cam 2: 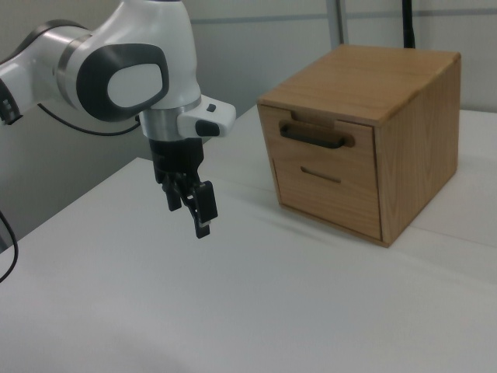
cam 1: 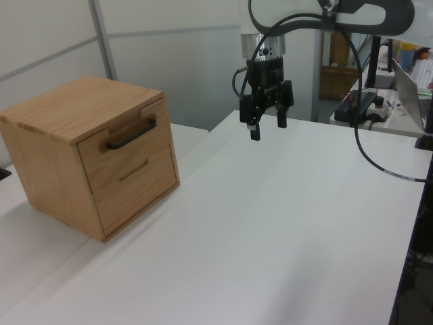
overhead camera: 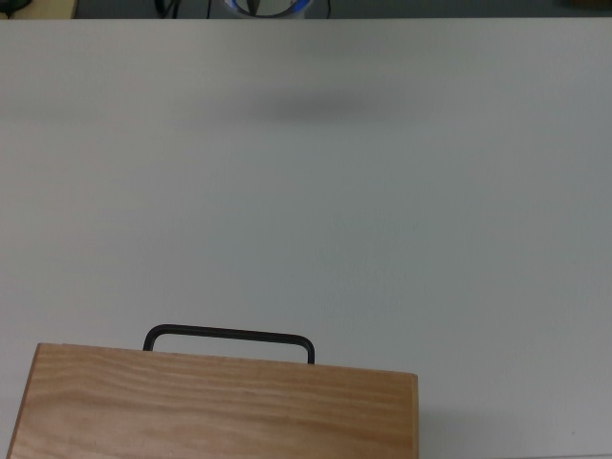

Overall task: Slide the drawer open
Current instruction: 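Open the gripper and move it toward the wooden cabinet, then reach the gripper to the black handle of the upper drawer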

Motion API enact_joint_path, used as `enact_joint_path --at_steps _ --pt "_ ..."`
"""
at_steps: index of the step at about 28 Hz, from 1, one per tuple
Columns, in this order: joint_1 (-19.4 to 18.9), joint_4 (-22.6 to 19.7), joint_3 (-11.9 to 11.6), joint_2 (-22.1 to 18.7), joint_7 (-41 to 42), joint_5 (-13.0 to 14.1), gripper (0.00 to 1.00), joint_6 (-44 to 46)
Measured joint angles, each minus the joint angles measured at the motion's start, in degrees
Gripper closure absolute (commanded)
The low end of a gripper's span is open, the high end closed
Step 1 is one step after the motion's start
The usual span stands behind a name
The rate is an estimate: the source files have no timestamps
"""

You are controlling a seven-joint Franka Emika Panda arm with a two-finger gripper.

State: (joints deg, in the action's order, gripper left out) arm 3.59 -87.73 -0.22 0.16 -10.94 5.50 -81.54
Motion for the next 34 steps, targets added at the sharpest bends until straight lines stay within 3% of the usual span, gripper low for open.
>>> enact_joint_path --at_steps 7,21,34 --pt "2.13 -0.15 -0.05 0.05 -11.07 -0.01 0.00 0.06" --pt "1.91 -1.02 0.45 0.90 -30.48 1.26 0.00 -1.15" --pt "-2.72 -1.08 0.88 2.35 -55.65 1.43 0.00 -15.08"
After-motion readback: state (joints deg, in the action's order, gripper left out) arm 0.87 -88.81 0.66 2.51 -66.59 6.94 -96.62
